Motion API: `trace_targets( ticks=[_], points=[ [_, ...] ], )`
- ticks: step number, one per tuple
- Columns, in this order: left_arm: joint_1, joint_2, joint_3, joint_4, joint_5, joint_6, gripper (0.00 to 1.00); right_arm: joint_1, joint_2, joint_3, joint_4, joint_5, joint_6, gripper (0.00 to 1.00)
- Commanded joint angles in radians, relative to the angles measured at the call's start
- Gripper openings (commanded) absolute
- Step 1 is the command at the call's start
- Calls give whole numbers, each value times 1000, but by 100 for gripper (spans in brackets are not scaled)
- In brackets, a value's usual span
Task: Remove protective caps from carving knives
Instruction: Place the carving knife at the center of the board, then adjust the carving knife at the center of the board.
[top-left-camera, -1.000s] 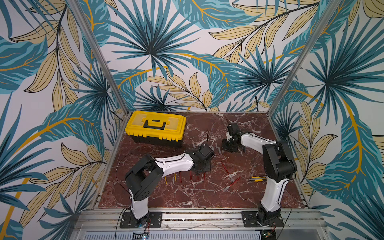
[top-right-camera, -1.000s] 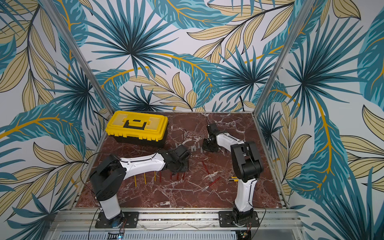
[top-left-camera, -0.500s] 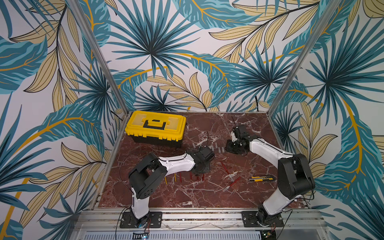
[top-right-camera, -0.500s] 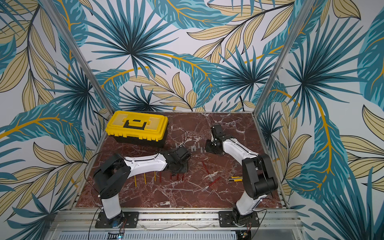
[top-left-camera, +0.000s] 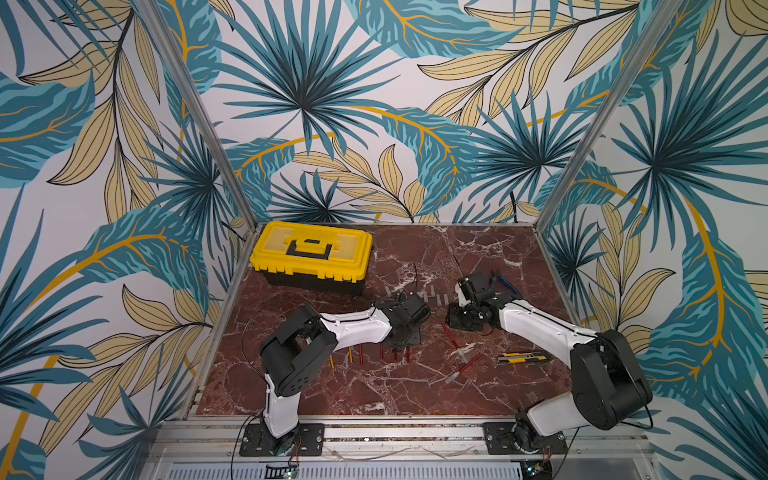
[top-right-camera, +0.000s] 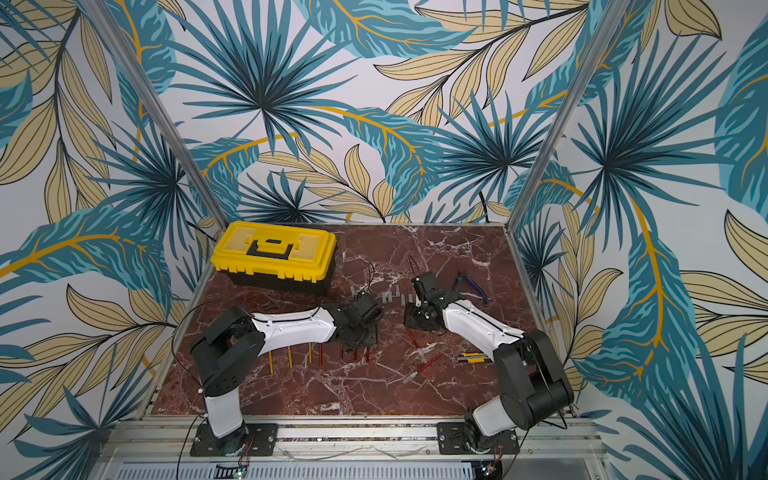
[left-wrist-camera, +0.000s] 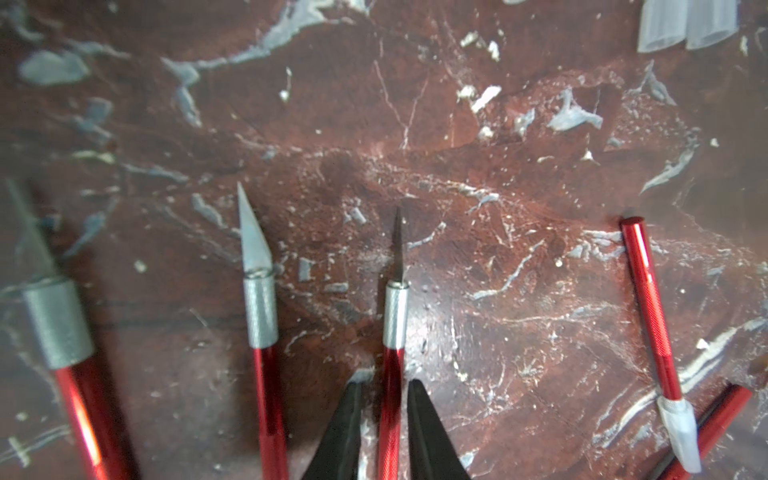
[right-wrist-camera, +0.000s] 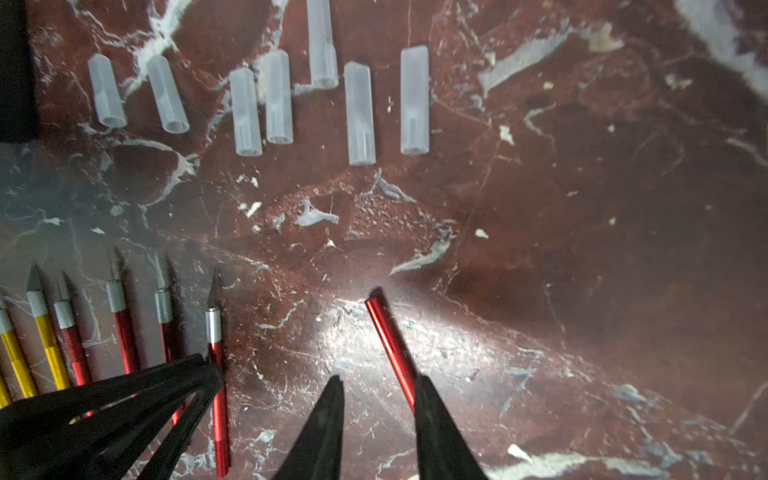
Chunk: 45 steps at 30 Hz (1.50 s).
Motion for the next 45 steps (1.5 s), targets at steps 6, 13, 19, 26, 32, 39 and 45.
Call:
trace_targets(
  ticks=[6,13,19,26,32,39,45],
  points=[
    [7,-7,-33,-28,-20,-14,23,36,67,-23,37,35,7,32],
    [6,-97,-35,-27,-18,-13,25,37,165,41,33,26,-19,32],
    [6,-182,-45,-40,-36,-6,27,41,206,76,33,-3,-28,31],
    [8,-227,-44,-57,-60,3,27,102,217,79,74,-74,-34,29],
    [9,-224,-44,-58,-60,6,27,138,204,53,107,-130,1,29],
    [12,-201,-21,-59,-53,26,27,143,58,-9,100,-129,20,29],
    [23,-137,36,-60,-28,50,27,143,-111,-92,29,-94,39,17]
  ],
)
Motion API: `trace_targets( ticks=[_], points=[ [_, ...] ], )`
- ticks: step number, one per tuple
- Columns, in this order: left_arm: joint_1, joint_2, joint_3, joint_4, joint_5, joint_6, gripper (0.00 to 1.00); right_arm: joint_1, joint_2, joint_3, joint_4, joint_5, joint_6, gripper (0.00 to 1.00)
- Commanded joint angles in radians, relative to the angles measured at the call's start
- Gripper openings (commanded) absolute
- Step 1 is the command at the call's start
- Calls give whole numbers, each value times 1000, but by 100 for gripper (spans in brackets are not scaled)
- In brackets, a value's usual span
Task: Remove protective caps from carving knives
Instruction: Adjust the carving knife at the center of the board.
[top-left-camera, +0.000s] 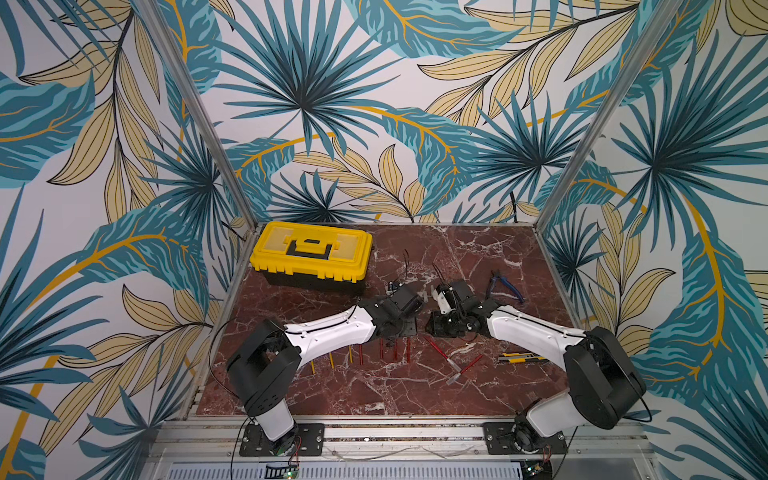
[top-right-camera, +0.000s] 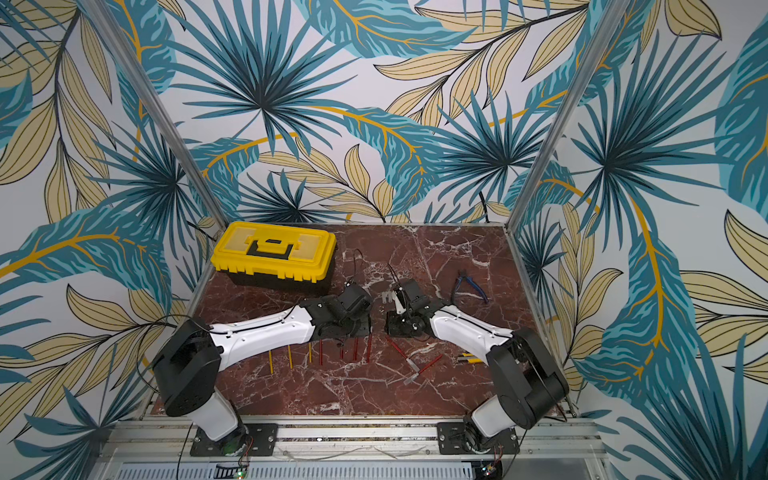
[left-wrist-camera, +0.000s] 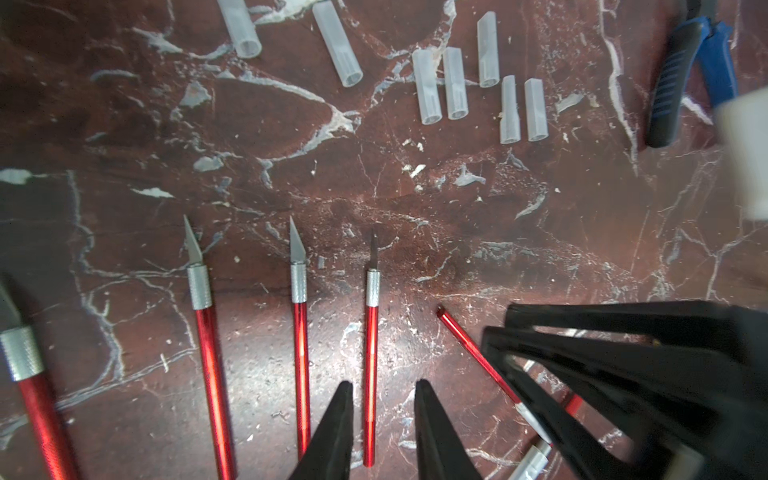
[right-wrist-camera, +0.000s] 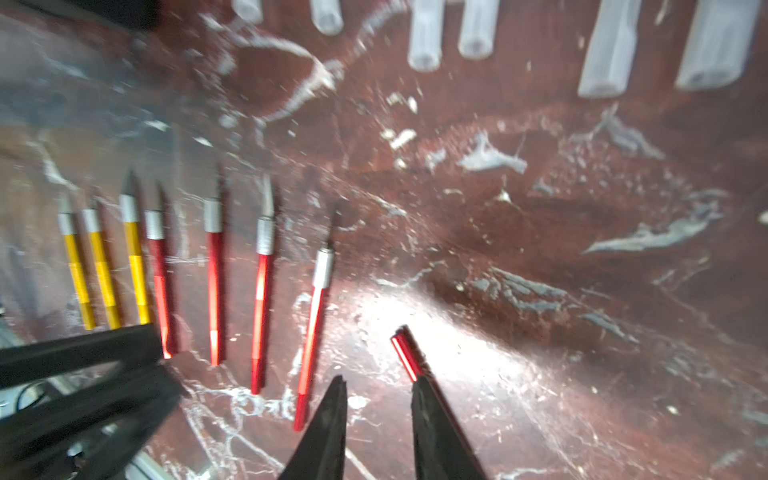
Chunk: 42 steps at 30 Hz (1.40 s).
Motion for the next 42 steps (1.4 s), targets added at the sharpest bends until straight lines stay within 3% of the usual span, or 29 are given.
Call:
trace_targets(
  ticks=[1,2,10,25,42],
  points=[
    [10,68,66,-7,13,33,24,3,-118,-87,-83,32,30,7],
    [12,85,83,-8,19,35,22,4,-142,-110,-94,33,37,0],
    [10,188,208,-7,81,66,1,5,-261,-278,-101,10,106,0],
    [-26,343,298,-6,128,65,0,57,-218,-347,-61,12,134,0],
    [-52,329,225,-6,127,41,0,40,-118,-332,-30,93,122,0]
  ],
)
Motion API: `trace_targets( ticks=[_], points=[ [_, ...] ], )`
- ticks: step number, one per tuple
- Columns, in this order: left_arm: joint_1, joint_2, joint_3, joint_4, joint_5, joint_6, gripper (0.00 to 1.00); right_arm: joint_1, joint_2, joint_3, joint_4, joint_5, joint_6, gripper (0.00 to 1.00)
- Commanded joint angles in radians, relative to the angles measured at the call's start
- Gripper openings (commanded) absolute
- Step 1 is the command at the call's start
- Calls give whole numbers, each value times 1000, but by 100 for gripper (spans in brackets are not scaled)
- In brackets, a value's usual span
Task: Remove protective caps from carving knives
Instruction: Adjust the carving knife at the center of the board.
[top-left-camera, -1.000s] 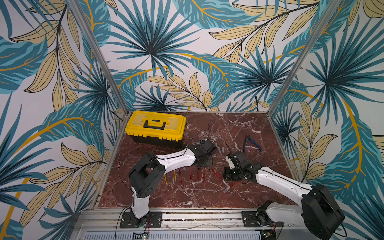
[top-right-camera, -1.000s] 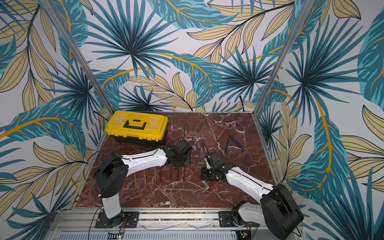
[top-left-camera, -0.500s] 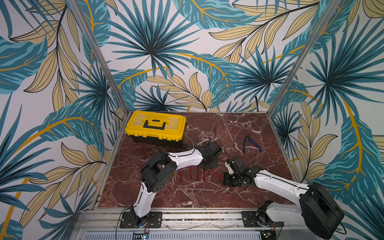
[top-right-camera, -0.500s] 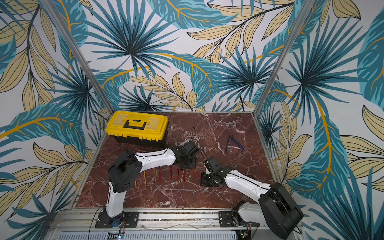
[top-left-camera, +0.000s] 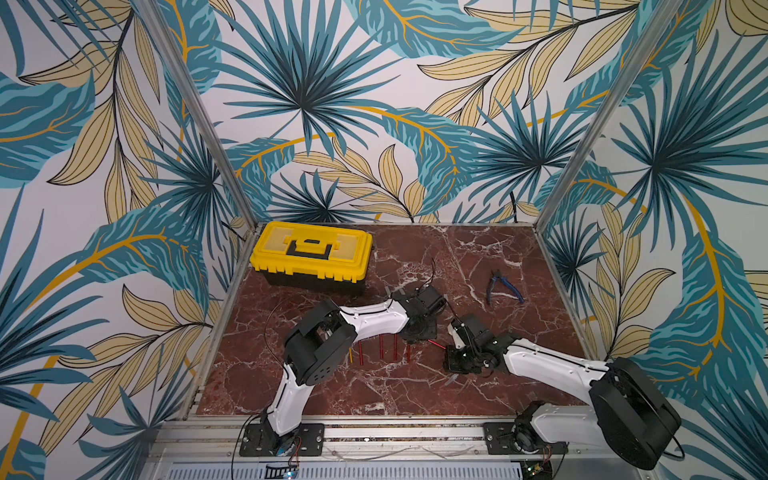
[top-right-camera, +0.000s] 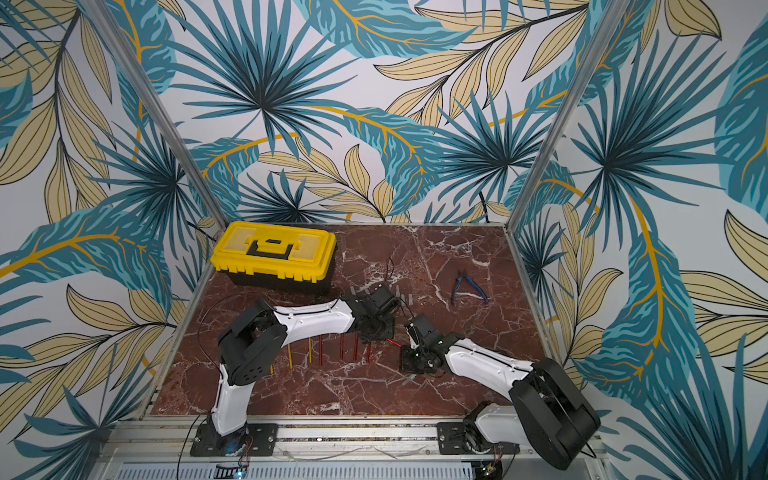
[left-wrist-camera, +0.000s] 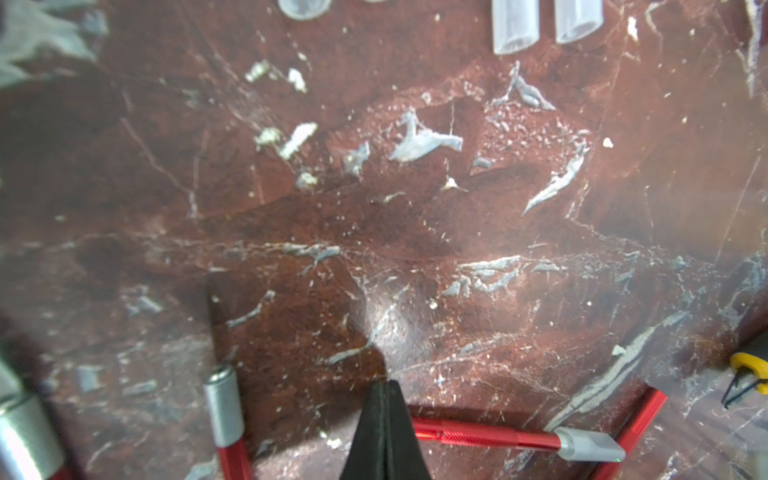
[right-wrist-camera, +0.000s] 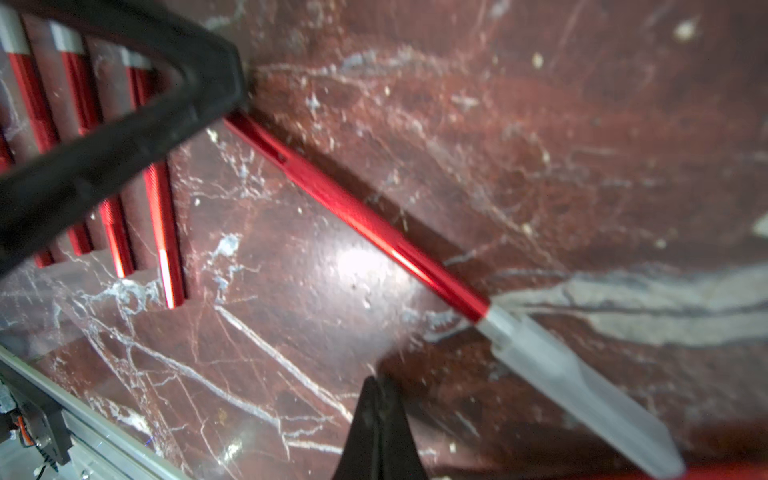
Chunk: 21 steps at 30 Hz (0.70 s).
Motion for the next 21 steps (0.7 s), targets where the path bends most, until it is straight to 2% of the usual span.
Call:
trace_targets(
  ticks=[1,14,21],
  points=[
    [-12,-23,-32,-1,-4,-10,0,-28,64,-9,-34,75,-14,0],
    [-28,-33,-68,24,2,-27,0,-156,105,-14,-20,19,-67,0],
    [-30,-25,-74,24,5,-30,0,-186,86,-48,18,4,-30,0]
  ],
)
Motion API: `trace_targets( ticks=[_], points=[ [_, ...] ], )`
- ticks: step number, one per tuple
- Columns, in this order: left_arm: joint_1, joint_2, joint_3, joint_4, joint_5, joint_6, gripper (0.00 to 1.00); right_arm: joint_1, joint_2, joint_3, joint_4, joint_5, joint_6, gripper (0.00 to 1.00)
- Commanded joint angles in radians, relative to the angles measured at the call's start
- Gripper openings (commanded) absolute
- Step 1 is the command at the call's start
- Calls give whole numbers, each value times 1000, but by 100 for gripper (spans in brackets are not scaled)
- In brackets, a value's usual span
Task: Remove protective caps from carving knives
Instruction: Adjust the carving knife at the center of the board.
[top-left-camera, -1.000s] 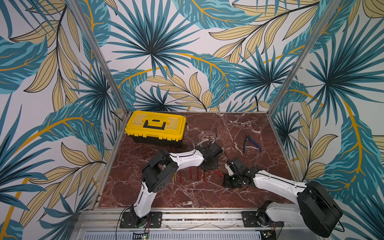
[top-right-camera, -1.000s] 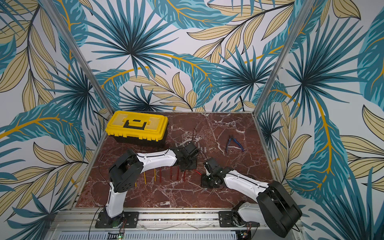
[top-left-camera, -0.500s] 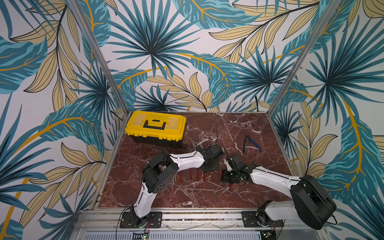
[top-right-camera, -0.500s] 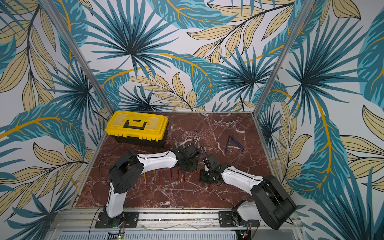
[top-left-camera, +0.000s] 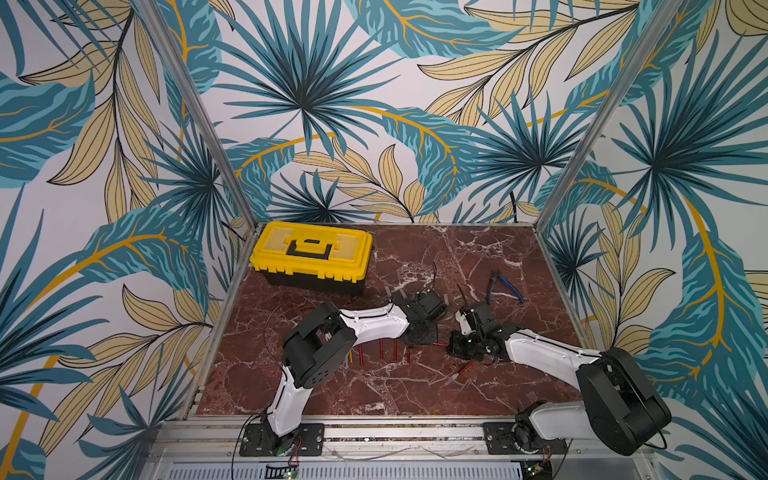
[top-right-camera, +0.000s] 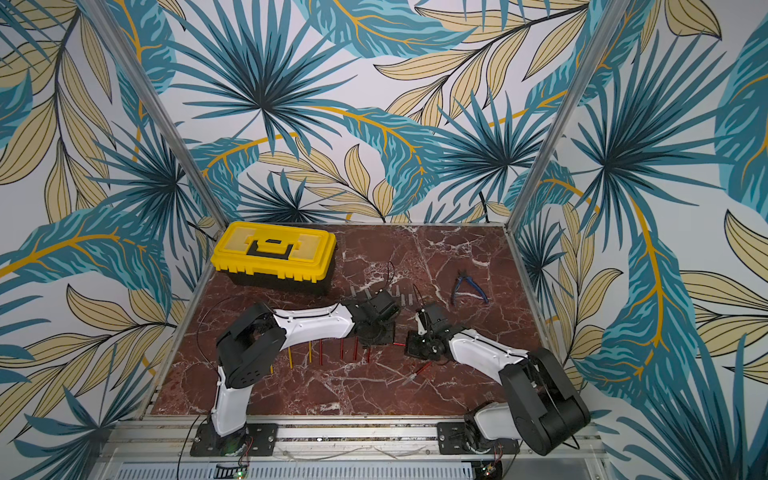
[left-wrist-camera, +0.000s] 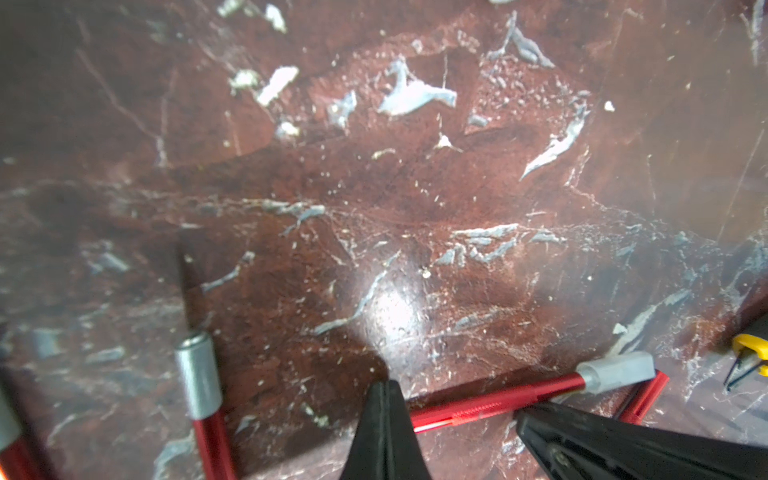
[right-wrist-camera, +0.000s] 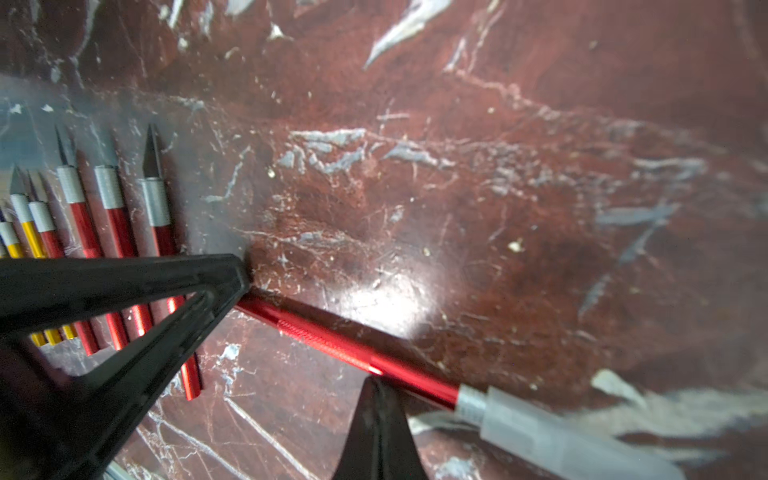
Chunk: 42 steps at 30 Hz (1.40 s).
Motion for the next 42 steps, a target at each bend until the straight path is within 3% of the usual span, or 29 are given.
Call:
trace_targets(
  ticks=[1,15,26,36,42],
  points=[
    [-7,-7,-34,-3,4,-9,0,-18,26,-64,-70,55,13,0],
    [-25,-9,-32,-1,9,-13,0,-21,191,83,-12,-31,14,3],
    [-23,3,-12,0,16,3,1,-14,199,3,71,-50,42,3],
    [-4,-43,31,-10,5,47,11,-63,53,3,-20,-78,11,4],
    [-9,-76,63,-13,-13,102,28,-141,-13,11,-57,-127,-9,4]
  ],
)
